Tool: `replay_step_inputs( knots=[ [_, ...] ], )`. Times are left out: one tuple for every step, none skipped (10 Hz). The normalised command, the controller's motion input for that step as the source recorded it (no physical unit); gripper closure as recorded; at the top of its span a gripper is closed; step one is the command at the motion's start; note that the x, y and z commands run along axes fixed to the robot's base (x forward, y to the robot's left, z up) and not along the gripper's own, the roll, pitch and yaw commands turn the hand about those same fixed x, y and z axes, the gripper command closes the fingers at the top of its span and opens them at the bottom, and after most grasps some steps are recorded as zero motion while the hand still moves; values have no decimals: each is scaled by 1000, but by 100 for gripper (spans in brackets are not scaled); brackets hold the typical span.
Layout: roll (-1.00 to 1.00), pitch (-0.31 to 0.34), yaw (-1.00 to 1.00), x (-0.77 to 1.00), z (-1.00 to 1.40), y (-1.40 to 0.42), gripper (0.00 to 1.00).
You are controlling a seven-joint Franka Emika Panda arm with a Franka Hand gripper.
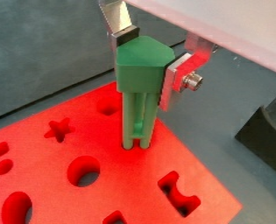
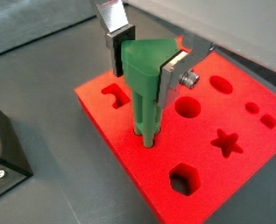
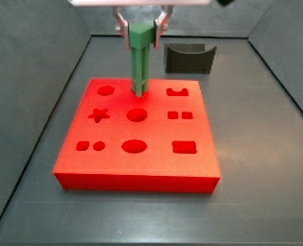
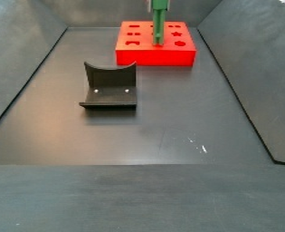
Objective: Insert the 3 prong object.
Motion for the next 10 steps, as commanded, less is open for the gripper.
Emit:
replay_step_inputs(
  knots=[
    [213, 30, -120, 0, -343, -97, 100],
    [201, 26, -100, 0, -406, -106, 100],
    [216, 27, -100, 0, -517, -117, 100],
    [200, 34, -114, 0, -589, -111, 100],
    [159, 34, -129, 0, -700, -146, 100],
    [139, 53, -131, 51, -751, -151, 100],
    [81, 64, -131, 83, -780, -163, 100],
    [6, 29, -117, 94, -586, -126, 100],
    [-79, 0, -17, 40, -83, 0, 100],
    [0, 0, 0, 0, 0, 0, 100]
  ],
)
